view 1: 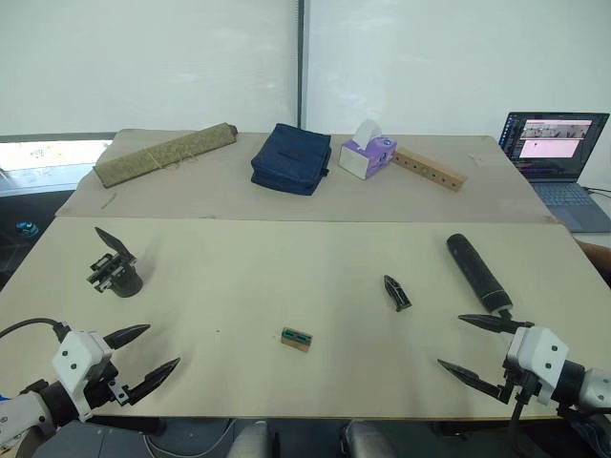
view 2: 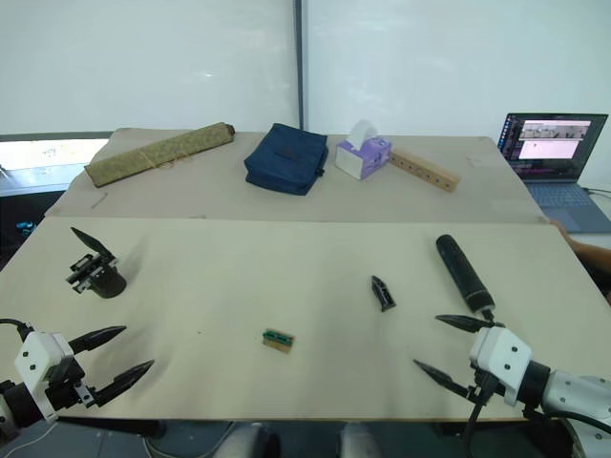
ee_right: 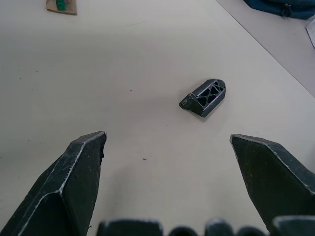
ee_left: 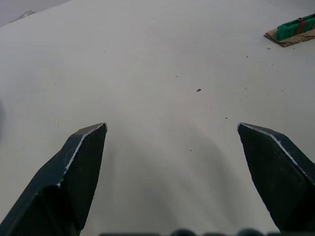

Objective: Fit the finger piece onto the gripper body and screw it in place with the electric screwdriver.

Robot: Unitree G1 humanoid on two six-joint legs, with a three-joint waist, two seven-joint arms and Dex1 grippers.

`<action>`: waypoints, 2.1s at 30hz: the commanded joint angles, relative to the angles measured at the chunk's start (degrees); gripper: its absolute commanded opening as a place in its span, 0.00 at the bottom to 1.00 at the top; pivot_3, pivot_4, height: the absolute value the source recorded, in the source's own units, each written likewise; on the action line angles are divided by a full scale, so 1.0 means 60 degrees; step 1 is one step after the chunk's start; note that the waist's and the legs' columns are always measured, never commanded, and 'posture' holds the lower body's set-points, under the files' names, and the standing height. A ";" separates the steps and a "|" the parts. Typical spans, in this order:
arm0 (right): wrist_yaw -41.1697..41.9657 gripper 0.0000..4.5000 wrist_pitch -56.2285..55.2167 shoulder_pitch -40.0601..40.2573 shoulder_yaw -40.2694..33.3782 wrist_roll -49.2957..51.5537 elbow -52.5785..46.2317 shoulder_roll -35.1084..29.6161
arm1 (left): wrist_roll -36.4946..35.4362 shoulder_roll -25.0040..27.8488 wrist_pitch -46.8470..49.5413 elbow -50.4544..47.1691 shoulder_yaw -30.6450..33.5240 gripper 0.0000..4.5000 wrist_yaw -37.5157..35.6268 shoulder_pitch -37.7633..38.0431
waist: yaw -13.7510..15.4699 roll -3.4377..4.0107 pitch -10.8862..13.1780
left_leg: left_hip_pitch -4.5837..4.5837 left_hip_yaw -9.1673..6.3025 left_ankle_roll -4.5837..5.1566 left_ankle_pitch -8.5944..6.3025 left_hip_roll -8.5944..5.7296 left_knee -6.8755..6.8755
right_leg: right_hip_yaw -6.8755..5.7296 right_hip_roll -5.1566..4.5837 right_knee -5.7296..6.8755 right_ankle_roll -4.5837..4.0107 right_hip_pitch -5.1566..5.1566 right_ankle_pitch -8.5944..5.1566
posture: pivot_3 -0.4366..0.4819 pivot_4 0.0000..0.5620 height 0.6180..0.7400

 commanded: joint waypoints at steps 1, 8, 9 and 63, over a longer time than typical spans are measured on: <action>-0.0002 0.99 0.0002 -0.0196 0.0031 0.0202 -0.0197 0.0001 | -0.0451 0.0083 0.0209 -0.0320 0.0205 1.00 0.0059 -0.0188 | 0.0000 0.0000 0.0000 | 0.0000 0.0000 0.0000 0.0000 0.0000 0.0000 | 0.0000 0.0000 0.0000 0.0000 0.0000 0.0000 | 0.48 0.27 1.00; -0.0521 0.99 0.0808 -0.1229 0.0907 0.1596 -0.1775 0.0876 | -0.1814 -0.0796 0.1314 -0.0311 0.1380 1.00 0.1459 -0.0441 | -0.0067 0.0001 0.0000 | 0.0012 -0.0004 -0.0003 -0.0002 0.0017 0.0000 | 0.0000 0.0010 0.0020 0.0000 -0.0005 0.0000 | 0.48 0.27 1.00; -0.0629 0.99 0.0799 -0.1371 0.0993 0.1792 -0.1929 0.1124 | -0.1817 -0.1027 0.1285 -0.0296 0.1506 1.00 0.1634 -0.0284 | -0.0081 0.0001 0.0000 | 0.0013 -0.0004 -0.0011 -0.0008 0.0021 0.0000 | 0.0001 0.0016 0.0022 0.0000 -0.0003 0.0000 | 0.48 0.27 1.00; -0.1102 1.00 -0.0637 -0.1653 0.1891 0.1049 -0.1747 0.1463 | 0.1359 -0.0778 0.0161 0.6932 -0.0913 0.52 0.4830 -0.6594 | 0.0015 -0.0036 -0.0020 | 0.0038 -0.0025 -0.0023 -0.0015 0.0003 -0.0016 | -0.0029 -0.0086 0.0038 -0.0012 -0.0002 0.0011 | 0.48 0.27 1.00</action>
